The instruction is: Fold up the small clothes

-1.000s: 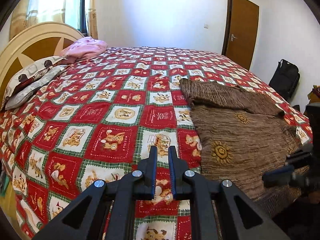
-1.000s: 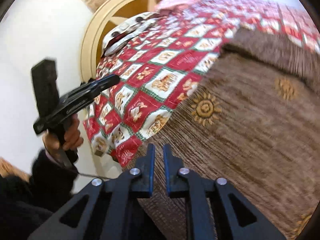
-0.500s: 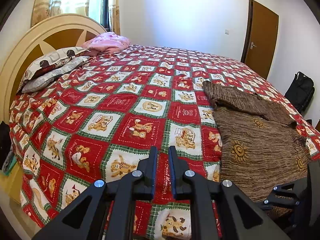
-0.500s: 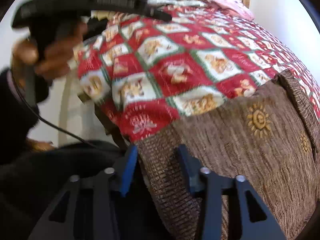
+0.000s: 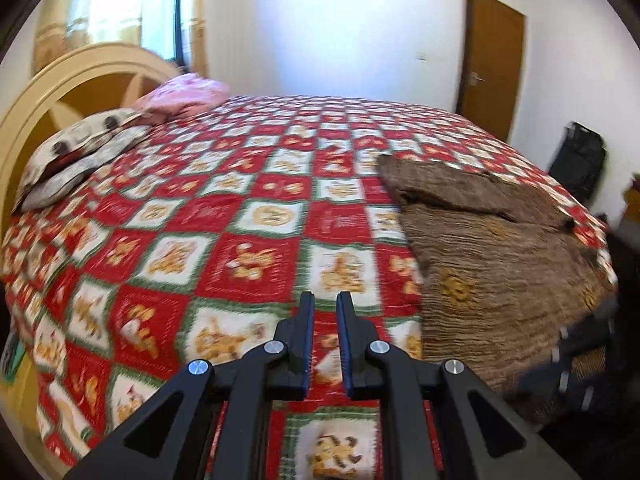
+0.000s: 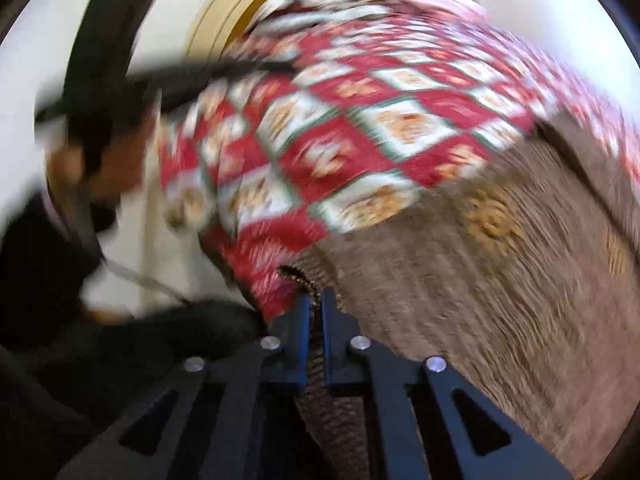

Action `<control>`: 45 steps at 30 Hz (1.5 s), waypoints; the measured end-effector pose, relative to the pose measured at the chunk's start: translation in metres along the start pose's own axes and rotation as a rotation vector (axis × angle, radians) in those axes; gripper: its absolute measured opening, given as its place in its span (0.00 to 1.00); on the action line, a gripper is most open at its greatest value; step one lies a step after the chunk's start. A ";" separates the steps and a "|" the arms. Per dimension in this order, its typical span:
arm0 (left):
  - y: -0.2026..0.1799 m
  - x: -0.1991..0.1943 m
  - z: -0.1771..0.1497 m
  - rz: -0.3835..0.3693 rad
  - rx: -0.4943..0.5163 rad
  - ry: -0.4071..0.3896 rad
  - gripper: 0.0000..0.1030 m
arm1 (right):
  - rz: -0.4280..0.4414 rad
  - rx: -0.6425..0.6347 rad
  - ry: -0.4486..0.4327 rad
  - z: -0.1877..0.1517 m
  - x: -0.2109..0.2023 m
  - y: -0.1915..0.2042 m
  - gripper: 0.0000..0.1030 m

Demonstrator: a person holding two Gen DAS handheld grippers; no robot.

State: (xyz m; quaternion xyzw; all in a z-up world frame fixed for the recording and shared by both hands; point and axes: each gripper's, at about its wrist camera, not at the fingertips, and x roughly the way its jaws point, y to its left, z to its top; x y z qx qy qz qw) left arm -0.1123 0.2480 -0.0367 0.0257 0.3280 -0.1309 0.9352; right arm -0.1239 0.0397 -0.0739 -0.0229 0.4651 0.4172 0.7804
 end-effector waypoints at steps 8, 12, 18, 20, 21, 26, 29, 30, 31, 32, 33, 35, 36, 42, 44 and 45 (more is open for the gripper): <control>-0.046 0.008 0.003 -0.209 0.212 -0.012 0.11 | 0.099 0.243 -0.065 -0.004 -0.019 -0.055 0.08; -0.079 0.013 -0.004 -0.351 0.445 -0.012 0.11 | 0.121 0.248 -0.077 -0.001 -0.027 -0.057 0.08; -0.104 0.024 -0.010 -0.481 0.729 0.058 0.11 | 0.117 0.214 -0.097 0.006 -0.039 -0.059 0.08; -0.108 0.025 -0.009 -0.482 0.765 0.061 0.11 | 0.106 0.206 -0.087 0.008 -0.038 -0.060 0.08; -0.111 0.028 -0.007 -0.481 0.783 0.061 0.11 | 0.104 0.201 -0.082 0.009 -0.037 -0.061 0.08; -0.114 0.037 -0.010 -0.448 0.867 0.070 0.11 | 0.106 0.152 -0.057 0.012 -0.036 -0.056 0.08; -0.112 0.035 -0.010 -0.442 0.916 0.052 0.11 | 0.103 0.123 -0.039 0.012 -0.033 -0.054 0.08; -0.111 0.036 -0.009 -0.443 0.926 0.048 0.11 | 0.093 0.115 -0.034 0.012 -0.032 -0.053 0.08; -0.111 0.035 -0.008 -0.447 0.931 0.043 0.11 | 0.079 0.109 -0.028 0.012 -0.031 -0.054 0.08; -0.111 0.035 -0.008 -0.458 0.931 0.044 0.11 | 0.071 0.112 -0.025 0.012 -0.029 -0.056 0.08; -0.112 0.037 -0.007 -0.477 0.928 0.051 0.11 | 0.073 0.124 -0.024 0.012 -0.028 -0.059 0.08; -0.115 0.041 -0.009 -0.513 0.938 0.072 0.11 | 0.086 0.136 -0.028 0.012 -0.028 -0.063 0.08; -0.117 0.043 -0.011 -0.522 0.957 0.079 0.11 | 0.085 0.134 -0.031 0.012 -0.028 -0.063 0.08; -0.124 0.049 -0.011 -0.562 1.033 0.098 0.11 | 0.036 0.071 -0.009 0.012 -0.032 -0.063 0.08; -0.126 0.050 -0.008 -0.574 1.033 0.092 0.11 | 0.037 0.051 0.005 0.012 -0.032 -0.062 0.08; -0.128 0.050 -0.007 -0.584 1.035 0.081 0.11 | 0.037 0.048 0.007 0.012 -0.032 -0.062 0.08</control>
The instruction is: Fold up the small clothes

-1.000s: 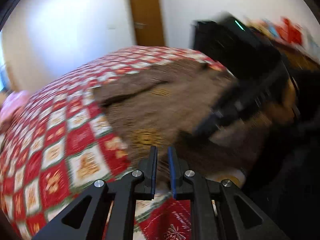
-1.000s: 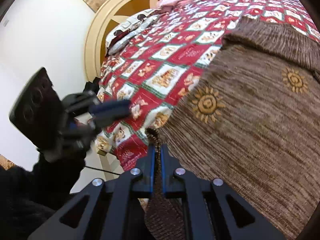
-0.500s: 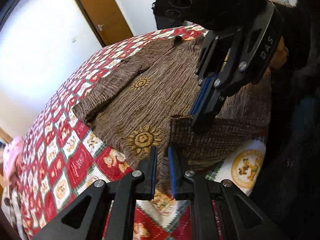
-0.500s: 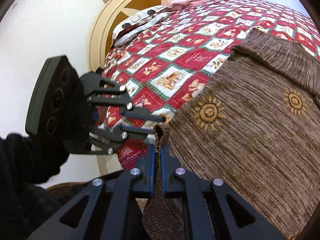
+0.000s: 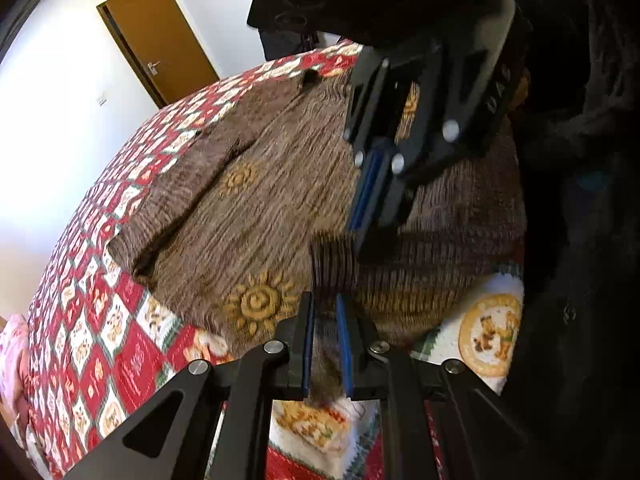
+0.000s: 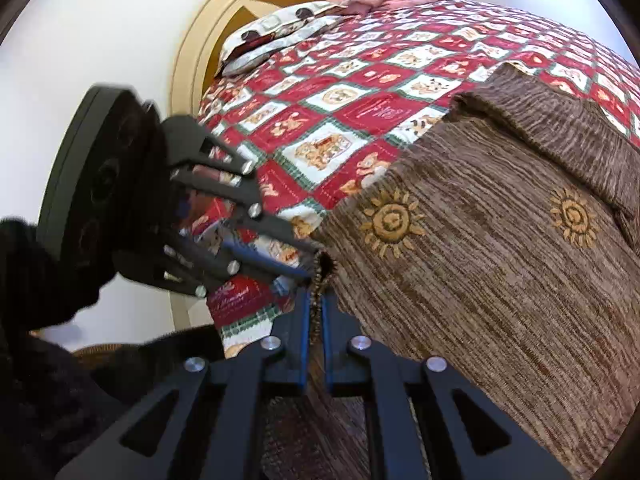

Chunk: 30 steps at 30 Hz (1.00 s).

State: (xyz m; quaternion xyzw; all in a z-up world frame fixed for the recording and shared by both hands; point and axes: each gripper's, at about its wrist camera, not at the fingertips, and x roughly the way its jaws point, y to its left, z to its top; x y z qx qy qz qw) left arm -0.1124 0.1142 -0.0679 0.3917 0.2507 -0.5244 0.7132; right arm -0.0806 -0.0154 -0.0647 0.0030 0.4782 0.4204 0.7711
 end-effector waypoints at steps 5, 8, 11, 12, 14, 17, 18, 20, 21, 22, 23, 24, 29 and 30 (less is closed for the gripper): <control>-0.012 0.012 0.008 -0.012 0.063 0.006 0.11 | 0.063 0.040 -0.022 0.006 0.004 -0.007 0.08; -0.016 0.015 0.007 -0.009 0.068 0.003 0.11 | 0.099 0.060 -0.018 0.007 0.006 -0.012 0.08; -0.012 0.013 0.010 -0.013 0.022 -0.026 0.15 | 0.183 0.090 -0.012 0.006 0.007 -0.016 0.08; -0.011 0.014 0.012 -0.004 -0.011 -0.024 0.15 | 0.188 0.093 -0.020 0.007 0.006 -0.016 0.09; -0.010 0.021 0.013 0.029 -0.045 -0.025 0.15 | 0.180 0.120 -0.020 0.008 0.007 -0.022 0.08; -0.012 0.039 0.011 0.040 -0.063 0.020 0.15 | 0.153 0.188 -0.017 0.007 0.010 -0.036 0.09; -0.013 0.045 0.010 0.029 -0.059 0.053 0.15 | 0.143 0.209 -0.031 0.006 0.007 -0.040 0.12; -0.014 0.048 0.006 0.031 -0.059 0.072 0.15 | 0.111 0.275 -0.099 0.003 -0.009 -0.051 0.13; -0.012 0.046 0.005 0.031 -0.072 0.063 0.15 | 0.093 0.300 -0.138 0.000 -0.019 -0.056 0.15; -0.009 0.043 0.005 0.024 -0.090 0.053 0.15 | 0.075 0.320 -0.171 -0.003 -0.030 -0.060 0.17; -0.005 0.038 0.004 0.010 -0.114 0.039 0.16 | 0.057 0.334 -0.196 -0.005 -0.038 -0.062 0.23; -0.002 0.034 0.003 -0.009 -0.135 0.022 0.16 | 0.041 0.345 -0.217 -0.007 -0.046 -0.064 0.34; -0.003 0.035 0.006 -0.049 -0.107 0.023 0.20 | -0.010 0.391 -0.288 -0.021 -0.070 -0.074 0.55; -0.007 0.042 0.008 -0.047 -0.068 0.057 0.20 | -0.013 0.401 -0.291 -0.023 -0.071 -0.077 0.55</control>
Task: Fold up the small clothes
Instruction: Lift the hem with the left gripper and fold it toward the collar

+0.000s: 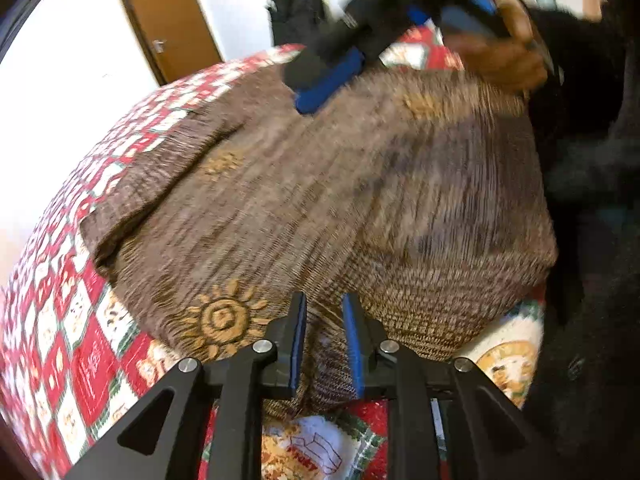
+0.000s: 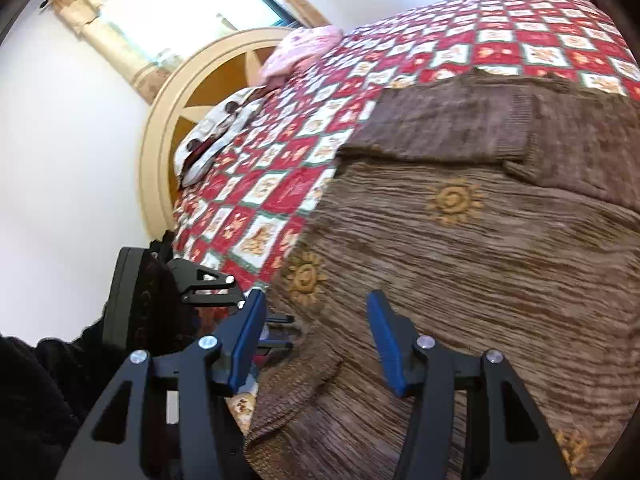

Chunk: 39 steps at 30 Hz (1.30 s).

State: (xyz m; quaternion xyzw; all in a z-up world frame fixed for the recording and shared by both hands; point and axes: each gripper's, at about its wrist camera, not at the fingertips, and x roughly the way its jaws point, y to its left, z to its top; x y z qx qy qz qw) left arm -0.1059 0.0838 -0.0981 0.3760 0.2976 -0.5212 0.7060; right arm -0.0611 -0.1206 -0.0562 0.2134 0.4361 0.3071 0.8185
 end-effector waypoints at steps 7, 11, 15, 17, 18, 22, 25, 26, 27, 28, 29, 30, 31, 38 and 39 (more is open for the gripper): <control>0.003 0.013 0.004 -0.005 0.048 0.025 0.37 | -0.007 0.048 -0.016 -0.002 -0.003 -0.010 0.55; 0.005 0.015 0.003 -0.024 0.066 0.056 0.46 | -0.009 0.045 -0.015 -0.004 -0.007 -0.011 0.55; -0.002 0.016 0.006 -0.078 0.136 0.076 0.45 | -0.039 0.063 -0.023 -0.004 -0.012 -0.019 0.55; 0.000 0.019 0.007 -0.127 0.122 0.095 0.40 | -0.048 0.088 -0.034 -0.004 -0.016 -0.025 0.55; 0.000 0.020 0.008 -0.139 0.119 0.097 0.38 | -0.049 0.101 -0.039 -0.004 -0.017 -0.028 0.55; -0.011 0.017 0.009 -0.117 0.153 0.085 0.18 | -0.070 0.131 -0.060 -0.004 -0.025 -0.034 0.55; -0.025 0.016 0.004 -0.070 0.160 0.064 0.06 | -0.080 0.139 -0.074 -0.004 -0.031 -0.038 0.55; -0.026 0.016 0.004 -0.052 0.146 0.061 0.06 | -0.084 0.144 -0.079 -0.004 -0.032 -0.039 0.55; -0.027 0.015 0.004 -0.036 0.123 0.060 0.06 | -0.091 0.149 -0.086 -0.003 -0.034 -0.040 0.55; -0.026 0.013 0.003 -0.025 0.094 0.057 0.06 | -0.099 0.155 -0.094 -0.003 -0.038 -0.042 0.55; -0.024 0.011 0.004 -0.013 0.052 0.053 0.06 | -0.105 0.160 -0.109 -0.003 -0.043 -0.043 0.55; -0.021 0.010 0.003 -0.002 0.012 0.049 0.06 | -0.109 0.163 -0.123 -0.003 -0.048 -0.043 0.55; -0.017 0.009 0.003 0.015 -0.046 0.039 0.06 | -0.114 0.167 -0.138 -0.004 -0.055 -0.043 0.55; 0.022 -0.027 0.001 0.125 -0.431 -0.116 0.05 | -0.223 0.188 -0.227 -0.022 -0.119 -0.049 0.55; 0.026 -0.032 0.004 0.128 -0.470 -0.138 0.05 | -0.244 0.195 -0.236 -0.024 -0.128 -0.051 0.55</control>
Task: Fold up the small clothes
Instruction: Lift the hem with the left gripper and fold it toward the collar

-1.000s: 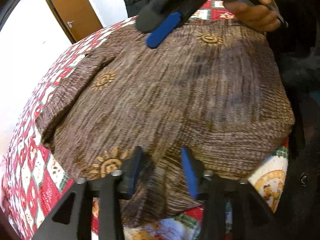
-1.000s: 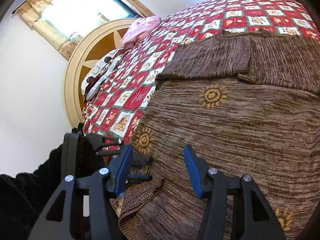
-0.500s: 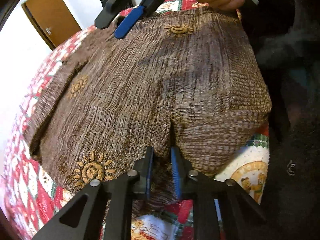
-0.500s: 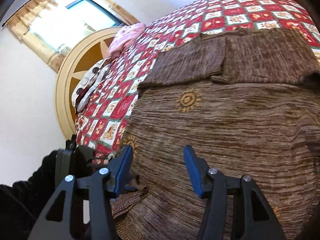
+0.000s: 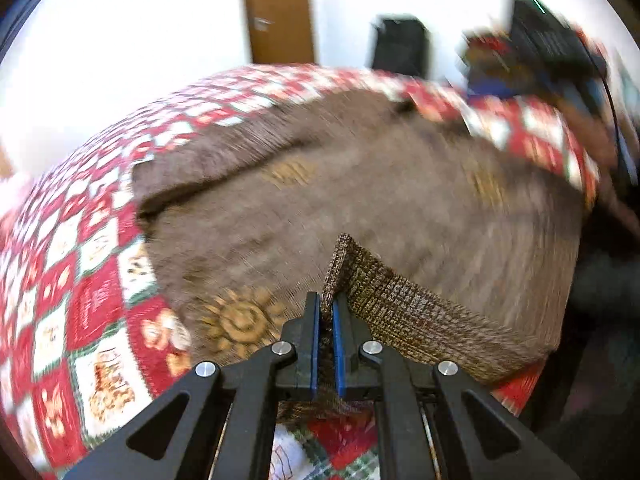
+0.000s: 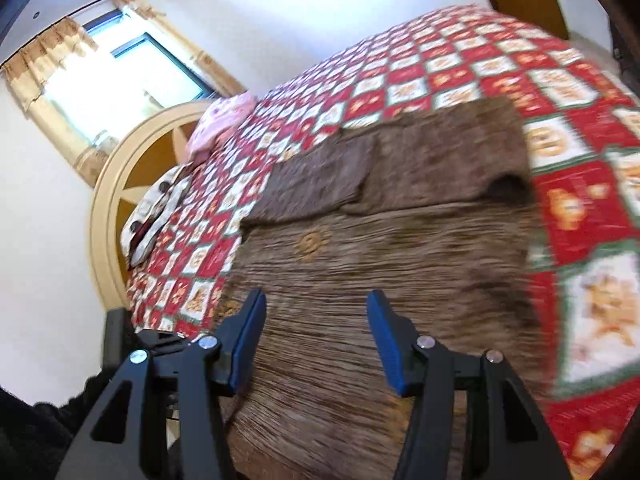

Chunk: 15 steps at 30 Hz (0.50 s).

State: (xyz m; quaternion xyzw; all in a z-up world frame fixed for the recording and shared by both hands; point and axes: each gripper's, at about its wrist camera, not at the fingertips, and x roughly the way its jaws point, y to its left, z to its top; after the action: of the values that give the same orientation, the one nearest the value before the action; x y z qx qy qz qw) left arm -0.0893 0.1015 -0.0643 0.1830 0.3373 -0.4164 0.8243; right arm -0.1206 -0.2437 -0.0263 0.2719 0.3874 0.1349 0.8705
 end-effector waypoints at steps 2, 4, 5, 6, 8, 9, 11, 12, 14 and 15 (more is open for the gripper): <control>0.013 -0.008 0.011 -0.010 -0.094 -0.051 0.05 | -0.055 0.019 -0.024 -0.001 -0.020 -0.011 0.55; 0.019 -0.009 0.020 0.029 -0.132 -0.086 0.05 | -0.091 0.049 -0.039 -0.003 -0.039 -0.022 0.55; 0.020 -0.008 0.023 0.051 -0.145 -0.094 0.05 | -0.105 0.059 -0.041 -0.005 -0.045 -0.025 0.55; 0.026 -0.006 0.029 0.072 -0.178 -0.097 0.05 | -0.120 0.065 -0.039 -0.007 -0.052 -0.028 0.55; 0.036 -0.001 0.033 0.093 -0.267 -0.097 0.05 | -0.148 0.059 -0.030 -0.013 -0.064 -0.030 0.55; 0.045 0.003 0.034 0.110 -0.323 -0.095 0.05 | -0.163 0.050 -0.020 -0.017 -0.068 -0.030 0.55; 0.058 0.007 0.033 0.130 -0.401 -0.096 0.05 | -0.184 0.028 0.011 -0.025 -0.076 -0.031 0.55; 0.061 0.008 0.031 0.129 -0.428 -0.096 0.05 | -0.183 0.021 0.030 -0.030 -0.078 -0.032 0.55; 0.064 0.007 0.028 0.130 -0.459 -0.107 0.05 | -0.190 0.004 0.078 -0.042 -0.078 -0.031 0.55; 0.062 0.006 0.027 0.129 -0.460 -0.115 0.05 | -0.198 -0.003 0.098 -0.047 -0.075 -0.031 0.55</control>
State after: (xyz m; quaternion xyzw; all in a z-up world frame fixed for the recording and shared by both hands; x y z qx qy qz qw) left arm -0.0258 0.1186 -0.0481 -0.0123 0.3636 -0.2848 0.8869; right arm -0.2049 -0.2851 -0.0248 0.2241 0.4543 0.0618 0.8600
